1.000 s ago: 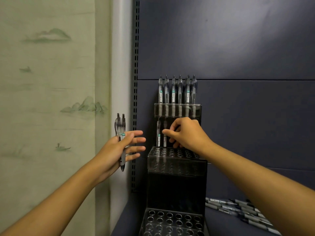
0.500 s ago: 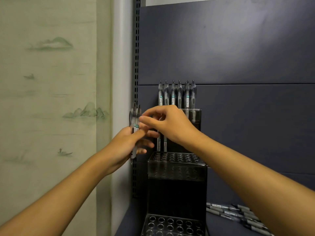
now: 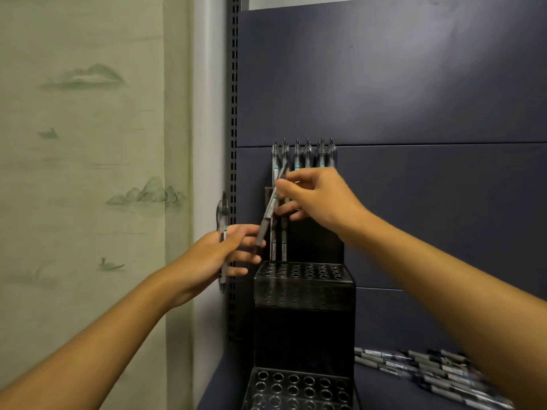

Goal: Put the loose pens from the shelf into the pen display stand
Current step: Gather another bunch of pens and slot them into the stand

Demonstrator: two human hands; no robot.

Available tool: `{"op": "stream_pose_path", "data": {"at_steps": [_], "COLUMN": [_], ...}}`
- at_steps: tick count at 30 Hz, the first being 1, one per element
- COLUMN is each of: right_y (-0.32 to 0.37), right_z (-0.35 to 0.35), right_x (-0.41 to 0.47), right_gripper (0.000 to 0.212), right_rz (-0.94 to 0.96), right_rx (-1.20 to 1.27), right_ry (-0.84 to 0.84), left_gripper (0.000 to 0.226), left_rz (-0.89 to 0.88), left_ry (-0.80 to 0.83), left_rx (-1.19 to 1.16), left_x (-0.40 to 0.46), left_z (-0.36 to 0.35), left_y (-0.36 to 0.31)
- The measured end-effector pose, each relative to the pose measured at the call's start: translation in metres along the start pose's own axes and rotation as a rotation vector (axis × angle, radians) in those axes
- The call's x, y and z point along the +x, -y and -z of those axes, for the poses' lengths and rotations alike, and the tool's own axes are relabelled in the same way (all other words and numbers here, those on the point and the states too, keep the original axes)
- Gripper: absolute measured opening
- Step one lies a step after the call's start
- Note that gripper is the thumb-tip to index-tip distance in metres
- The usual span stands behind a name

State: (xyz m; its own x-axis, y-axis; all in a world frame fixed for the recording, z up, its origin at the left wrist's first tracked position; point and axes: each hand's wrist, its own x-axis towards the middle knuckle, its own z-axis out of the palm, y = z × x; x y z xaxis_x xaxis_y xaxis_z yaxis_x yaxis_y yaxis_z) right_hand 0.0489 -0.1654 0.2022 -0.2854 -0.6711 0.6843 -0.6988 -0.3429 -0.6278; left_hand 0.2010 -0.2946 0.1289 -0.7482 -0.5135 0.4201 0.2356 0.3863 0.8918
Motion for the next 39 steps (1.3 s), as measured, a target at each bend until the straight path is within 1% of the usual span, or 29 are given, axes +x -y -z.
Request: {"op": "stream_pose_path", "data": {"at_steps": [3, 6, 10, 18, 23, 25, 27, 29, 36, 39], "right_y": [-0.006, -0.016, -0.031, -0.041, -0.045, -0.046, -0.049, -0.051, -0.050, -0.052], "right_z": [0.020, 0.036, 0.040, 0.023, 0.014, 0.010, 0.006, 0.005, 0.005, 0.006], "right_x": [0.002, 0.001, -0.006, -0.010, -0.012, -0.013, -0.014, -0.015, -0.015, -0.016], "right_gripper": [0.027, 0.028, 0.028, 0.034, 0.035, 0.031, 0.018, 0.009, 0.010, 0.015], "right_rz": [-0.011, -0.040, -0.094, -0.094, -0.112, -0.113, -0.118, -0.124, -0.121, -0.157], "right_rx": [-0.059, -0.126, -0.143, -0.172, -0.225, -0.241, -0.250, -0.254, -0.314, -0.347], "right_ry": [-0.077, -0.144, -0.174, -0.132, -0.066, -0.048, -0.031, -0.016, -0.010, 0.031], "left_gripper": [0.032, 0.032, 0.031, 0.031, 0.031, 0.032, 0.032, 0.032, 0.032, 0.032], "left_rz": [0.025, 0.048, 0.067, 0.068, 0.068, 0.069, 0.069, 0.067, 0.038, 0.027], "left_ry": [-0.064, -0.101, -0.117, -0.110, -0.115, -0.115, -0.113, -0.108, -0.102, -0.097], "left_rx": [-0.020, -0.033, -0.025, -0.003, -0.002, 0.005, 0.014, 0.016, -0.004, -0.010], "left_x": [0.001, 0.001, 0.002, 0.002, 0.000, -0.001, -0.002, -0.003, 0.000, 0.002], "left_z": [0.010, 0.016, 0.017, 0.013, 0.015, 0.016, 0.015, 0.014, 0.007, 0.004], "left_y": [0.008, 0.015, 0.021, 0.026, 0.028, 0.029, 0.030, 0.031, 0.027, 0.027]}}
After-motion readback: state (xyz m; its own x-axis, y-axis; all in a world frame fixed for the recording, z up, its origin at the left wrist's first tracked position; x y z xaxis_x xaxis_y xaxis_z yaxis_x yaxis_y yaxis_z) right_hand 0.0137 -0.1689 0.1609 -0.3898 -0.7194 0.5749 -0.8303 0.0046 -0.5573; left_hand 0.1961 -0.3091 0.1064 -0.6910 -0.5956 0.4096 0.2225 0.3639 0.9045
